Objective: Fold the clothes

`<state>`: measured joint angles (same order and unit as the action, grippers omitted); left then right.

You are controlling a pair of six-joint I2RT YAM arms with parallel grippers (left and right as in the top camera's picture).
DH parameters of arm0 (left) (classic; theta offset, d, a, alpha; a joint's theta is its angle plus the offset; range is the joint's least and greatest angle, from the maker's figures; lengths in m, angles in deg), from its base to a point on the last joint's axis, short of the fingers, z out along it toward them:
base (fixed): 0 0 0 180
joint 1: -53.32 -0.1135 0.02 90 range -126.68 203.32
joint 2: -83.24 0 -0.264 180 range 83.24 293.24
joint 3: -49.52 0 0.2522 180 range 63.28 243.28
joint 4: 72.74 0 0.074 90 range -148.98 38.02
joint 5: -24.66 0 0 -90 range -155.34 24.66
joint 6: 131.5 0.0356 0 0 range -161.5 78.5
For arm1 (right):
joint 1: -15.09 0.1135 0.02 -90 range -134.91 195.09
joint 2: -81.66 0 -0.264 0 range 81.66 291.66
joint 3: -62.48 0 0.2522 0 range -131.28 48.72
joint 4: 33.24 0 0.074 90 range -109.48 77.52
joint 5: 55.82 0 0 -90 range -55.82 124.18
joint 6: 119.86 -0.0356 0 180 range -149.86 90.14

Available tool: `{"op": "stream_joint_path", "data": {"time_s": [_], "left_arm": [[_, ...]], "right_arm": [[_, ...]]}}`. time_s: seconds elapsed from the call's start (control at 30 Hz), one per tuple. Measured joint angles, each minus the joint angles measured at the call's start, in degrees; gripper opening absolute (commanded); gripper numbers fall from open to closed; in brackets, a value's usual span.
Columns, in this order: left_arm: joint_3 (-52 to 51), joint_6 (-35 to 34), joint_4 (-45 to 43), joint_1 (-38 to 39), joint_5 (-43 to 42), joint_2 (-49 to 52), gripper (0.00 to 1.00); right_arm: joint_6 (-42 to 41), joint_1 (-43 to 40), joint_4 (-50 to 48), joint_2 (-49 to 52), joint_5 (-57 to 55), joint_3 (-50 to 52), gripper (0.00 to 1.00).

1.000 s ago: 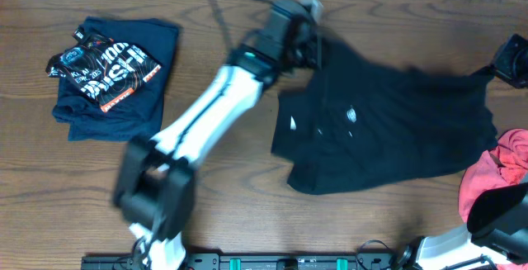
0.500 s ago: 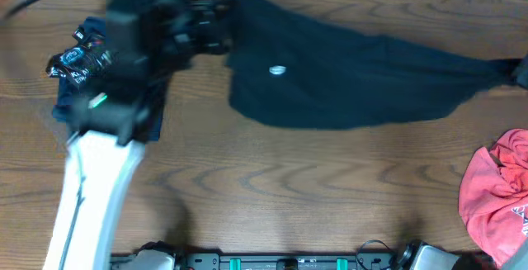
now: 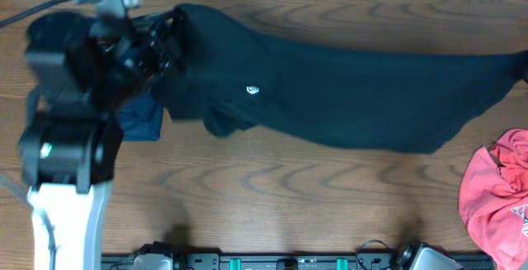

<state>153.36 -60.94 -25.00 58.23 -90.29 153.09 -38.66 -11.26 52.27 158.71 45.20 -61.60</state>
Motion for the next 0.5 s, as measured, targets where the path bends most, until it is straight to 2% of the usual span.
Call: {"op": "stream_joint_path", "data": {"time_s": [0.1, 0.23, 0.5], "left_arm": [[0.0, 0.0, -1.1, 0.0, -0.1, 5.3, 0.06], [0.0, 0.3, -7.8, 0.0, -0.4, 13.3, 0.06], [-0.2, 0.6, -37.9, 0.0, -4.6, 29.2, 0.06]], "right_arm": [[0.1, 0.3, -2.2, 3.8, 0.8, 0.0, 0.01], [0.1, 2.1, -7.3, 10.8, 1.2, 0.0, 0.01], [-4.1, 7.0, -28.9, 26.4, 1.6, 0.2, 0.01]]}}
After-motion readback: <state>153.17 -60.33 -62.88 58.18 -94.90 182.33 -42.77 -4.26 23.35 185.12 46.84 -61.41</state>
